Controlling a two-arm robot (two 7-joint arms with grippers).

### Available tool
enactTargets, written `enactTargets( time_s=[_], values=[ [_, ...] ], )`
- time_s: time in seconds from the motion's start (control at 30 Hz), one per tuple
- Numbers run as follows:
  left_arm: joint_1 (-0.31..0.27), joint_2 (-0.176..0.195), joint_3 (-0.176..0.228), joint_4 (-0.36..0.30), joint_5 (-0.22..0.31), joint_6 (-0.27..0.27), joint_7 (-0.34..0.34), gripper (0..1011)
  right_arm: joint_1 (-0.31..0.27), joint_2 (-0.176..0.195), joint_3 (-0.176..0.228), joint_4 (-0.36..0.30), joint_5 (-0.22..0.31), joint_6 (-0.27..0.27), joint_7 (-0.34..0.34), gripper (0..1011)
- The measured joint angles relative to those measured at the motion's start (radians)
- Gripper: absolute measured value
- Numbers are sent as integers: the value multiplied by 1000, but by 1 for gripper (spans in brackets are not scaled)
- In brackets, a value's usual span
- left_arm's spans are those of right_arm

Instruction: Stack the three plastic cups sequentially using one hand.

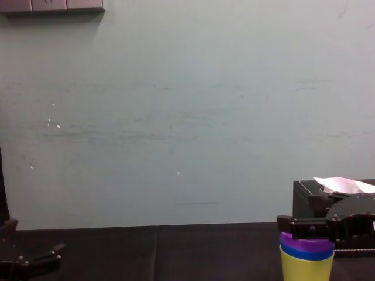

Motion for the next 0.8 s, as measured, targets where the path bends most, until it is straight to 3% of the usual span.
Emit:
enactTargets(
  time_s=[0.37, 0.8],
  values=[
    [0, 0, 0, 0, 0, 0, 0, 1011, -31, -3, 42, -23, 6, -47, -29, 1003],
    [0, 0, 0, 0, 0, 0, 0, 1011, -160, -60, 170, -73, -38, -64, -257, 1003]
  ],
)
